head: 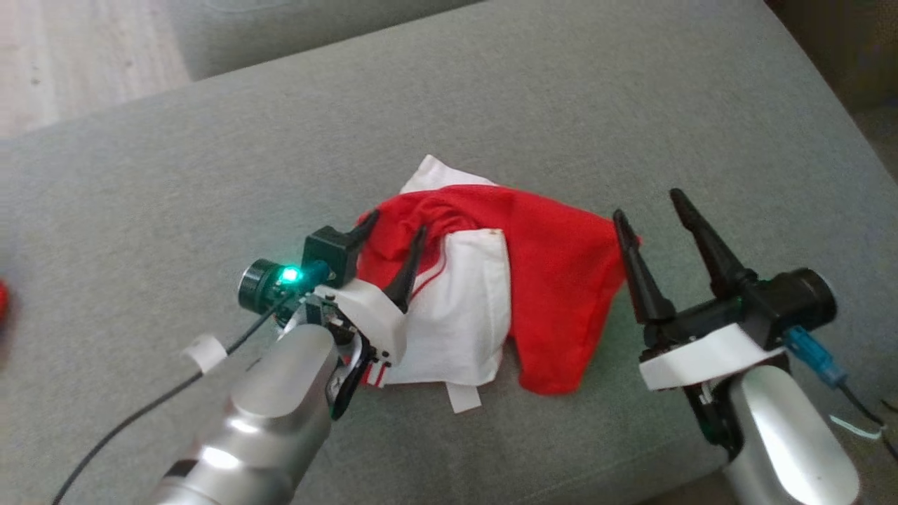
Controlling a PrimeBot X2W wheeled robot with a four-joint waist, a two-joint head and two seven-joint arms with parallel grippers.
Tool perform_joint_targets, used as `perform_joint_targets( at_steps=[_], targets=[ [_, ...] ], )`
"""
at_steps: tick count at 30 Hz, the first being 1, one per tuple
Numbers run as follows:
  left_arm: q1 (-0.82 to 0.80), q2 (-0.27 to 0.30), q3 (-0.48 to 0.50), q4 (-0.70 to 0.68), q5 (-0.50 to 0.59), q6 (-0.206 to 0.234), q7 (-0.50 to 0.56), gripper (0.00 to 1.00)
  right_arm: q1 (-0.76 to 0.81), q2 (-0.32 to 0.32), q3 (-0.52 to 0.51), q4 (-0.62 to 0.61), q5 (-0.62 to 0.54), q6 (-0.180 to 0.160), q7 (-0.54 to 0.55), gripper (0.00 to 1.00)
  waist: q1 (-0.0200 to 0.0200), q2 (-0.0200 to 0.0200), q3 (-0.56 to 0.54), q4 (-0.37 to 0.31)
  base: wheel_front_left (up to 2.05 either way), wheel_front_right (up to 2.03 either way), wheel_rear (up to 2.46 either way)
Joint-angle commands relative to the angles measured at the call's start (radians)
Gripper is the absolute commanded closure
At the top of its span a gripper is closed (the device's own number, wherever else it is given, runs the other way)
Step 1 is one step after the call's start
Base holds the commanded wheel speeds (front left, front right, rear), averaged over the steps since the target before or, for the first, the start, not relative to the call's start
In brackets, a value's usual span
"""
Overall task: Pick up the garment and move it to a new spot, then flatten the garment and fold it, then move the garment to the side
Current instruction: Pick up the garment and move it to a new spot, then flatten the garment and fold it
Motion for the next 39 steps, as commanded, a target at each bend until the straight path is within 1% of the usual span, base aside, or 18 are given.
perform_joint_targets(
  at_steps=[1,5,10,14,16,19,21,22,23,24,27,28,29,33,39],
  targets=[
    [-0.035,0.004,0.028,-0.026,0.000,0.005,-0.038,0.00,-0.011,-0.014,0.008,-0.035,-0.010,-0.001,-0.011,0.00,0.0000,-0.0001,-0.024,0.026,0.00,0.00,0.00],
    [0.016,0.015,0.044,-0.086,0.009,0.040,-0.107,0.00,0.018,-0.033,-0.028,-0.046,-0.018,-0.001,-0.011,0.00,0.0000,-0.0001,-0.057,0.069,0.00,0.00,0.00],
    [0.157,0.068,0.098,-0.262,0.037,0.124,-0.131,0.00,0.058,-0.062,-0.082,-0.059,-0.046,-0.001,-0.011,0.00,0.0000,-0.0001,-0.089,0.127,0.00,0.00,0.00],
    [0.315,0.111,0.167,-0.459,0.095,0.192,-0.132,0.00,0.099,-0.079,-0.132,-0.069,-0.082,-0.001,-0.011,0.00,0.0000,-0.0001,-0.108,0.181,0.00,0.00,0.00],
    [0.397,0.123,0.217,-0.543,0.118,0.221,-0.132,0.00,0.121,-0.078,-0.154,-0.072,-0.092,-0.001,-0.011,0.00,0.0000,-0.0001,-0.115,0.207,0.00,0.00,0.00],
    [0.511,0.136,0.294,-0.628,0.161,0.247,-0.132,0.00,0.154,-0.066,-0.178,-0.073,-0.105,-0.001,-0.011,0.00,0.0000,-0.0001,-0.128,0.240,0.00,0.00,0.00],
    [0.581,0.137,0.351,-0.661,0.182,0.252,-0.132,0.00,0.173,-0.050,-0.185,-0.072,-0.106,-0.001,-0.011,0.00,0.0000,-0.0001,-0.138,0.258,0.00,0.00,0.00],
    [0.612,0.133,0.382,-0.677,0.191,0.250,-0.132,0.00,0.183,-0.040,-0.187,-0.071,-0.105,-0.001,-0.011,0.00,0.0000,-0.0001,-0.143,0.265,0.00,0.00,0.00],
    [0.612,0.133,0.382,-0.677,0.191,0.250,-0.132,0.00,0.183,-0.040,-0.187,-0.071,-0.105,-0.001,-0.011,0.00,0.0000,-0.0001,-0.143,0.265,0.00,0.00,0.00],
    [0.642,0.130,0.408,-0.687,0.201,0.245,-0.132,0.00,0.194,-0.032,-0.187,-0.069,-0.106,-0.001,-0.011,0.00,0.0000,-0.0001,-0.148,0.272,0.00,0.00,0.00],
    [0.715,0.118,0.481,-0.702,0.231,0.217,-0.132,0.00,0.223,-0.002,-0.181,-0.065,-0.106,-0.001,-0.011,0.00,0.0000,-0.0001,-0.161,0.287,0.00,0.00,0.00],
    [0.749,0.106,0.519,-0.706,0.252,0.187,-0.132,0.00,0.242,0.014,-0.183,-0.061,-0.108,-0.001,-0.011,0.00,0.0000,-0.0001,-0.165,0.295,0.00,0.00,0.00],
    [0.749,0.106,0.519,-0.706,0.252,0.187,-0.132,0.00,0.242,0.014,-0.183,-0.061,-0.108,-0.001,-0.011,0.00,0.0000,-0.0001,-0.165,0.295,0.00,0.00,0.00],
    [0.789,0.072,0.581,-0.701,0.286,0.120,-0.132,0.00,0.269,0.035,-0.176,-0.051,-0.122,-0.001,-0.011,0.00,0.0000,-0.0001,-0.169,0.297,0.00,0.00,0.00],
    [0.813,0.031,0.652,-0.693,0.332,0.036,-0.132,0.00,0.275,0.049,-0.169,-0.041,-0.130,-0.001,-0.011,0.00,0.0000,-0.0001,-0.166,0.283,0.00,0.00,0.00]
  ],
)
